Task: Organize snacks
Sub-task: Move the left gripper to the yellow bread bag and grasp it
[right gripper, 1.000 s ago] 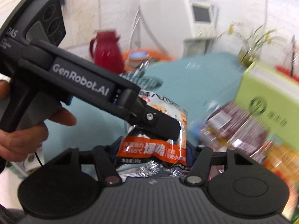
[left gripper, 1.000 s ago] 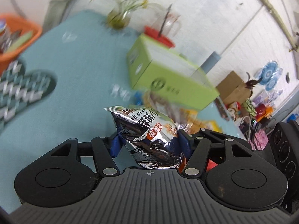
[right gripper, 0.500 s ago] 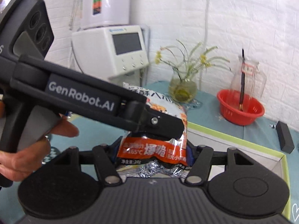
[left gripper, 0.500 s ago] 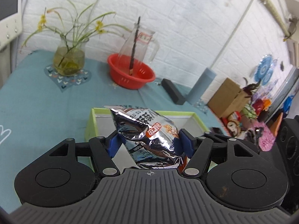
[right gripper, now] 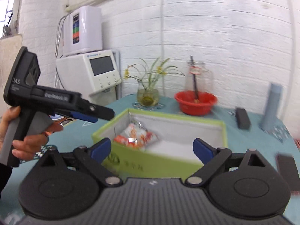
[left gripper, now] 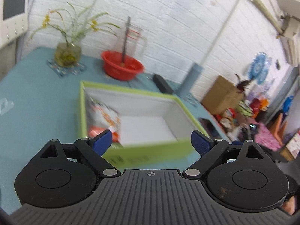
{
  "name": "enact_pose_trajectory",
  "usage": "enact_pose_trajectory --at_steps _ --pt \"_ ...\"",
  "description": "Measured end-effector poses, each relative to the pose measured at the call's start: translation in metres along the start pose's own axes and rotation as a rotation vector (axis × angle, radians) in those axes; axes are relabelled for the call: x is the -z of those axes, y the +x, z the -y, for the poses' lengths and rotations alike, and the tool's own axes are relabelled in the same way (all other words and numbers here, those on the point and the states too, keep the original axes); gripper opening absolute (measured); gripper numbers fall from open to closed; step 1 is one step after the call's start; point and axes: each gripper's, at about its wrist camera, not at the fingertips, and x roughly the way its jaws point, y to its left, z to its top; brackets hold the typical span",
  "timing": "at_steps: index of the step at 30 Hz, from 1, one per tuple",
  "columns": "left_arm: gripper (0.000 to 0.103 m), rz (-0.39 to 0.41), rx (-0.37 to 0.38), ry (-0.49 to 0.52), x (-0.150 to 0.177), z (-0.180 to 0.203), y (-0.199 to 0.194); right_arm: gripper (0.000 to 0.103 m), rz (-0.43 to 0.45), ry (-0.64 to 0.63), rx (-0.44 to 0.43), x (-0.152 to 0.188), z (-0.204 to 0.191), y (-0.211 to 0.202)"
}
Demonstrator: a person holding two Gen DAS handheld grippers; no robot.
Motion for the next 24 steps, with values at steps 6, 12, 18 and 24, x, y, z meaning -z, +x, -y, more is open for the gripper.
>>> enact_pose_trajectory --at_steps 6,12,18,24 --pt "0.078 -0.097 0.128 0.039 0.072 0.062 -0.002 0.093 -0.047 0.176 0.138 0.085 0.016 -0.086" --pt "0.071 -0.269 0.278 0.007 0.121 0.117 0.022 0.093 -0.102 0.241 0.132 0.137 0.004 -0.104" --pt "0.064 -0.338 0.144 0.058 0.141 0.140 0.047 0.091 -0.129 0.125 0.114 0.143 -0.004 -0.084" --pt "0.035 -0.407 0.135 0.062 0.158 0.135 0.060 0.058 -0.176 0.137 0.056 0.148 0.003 -0.067"
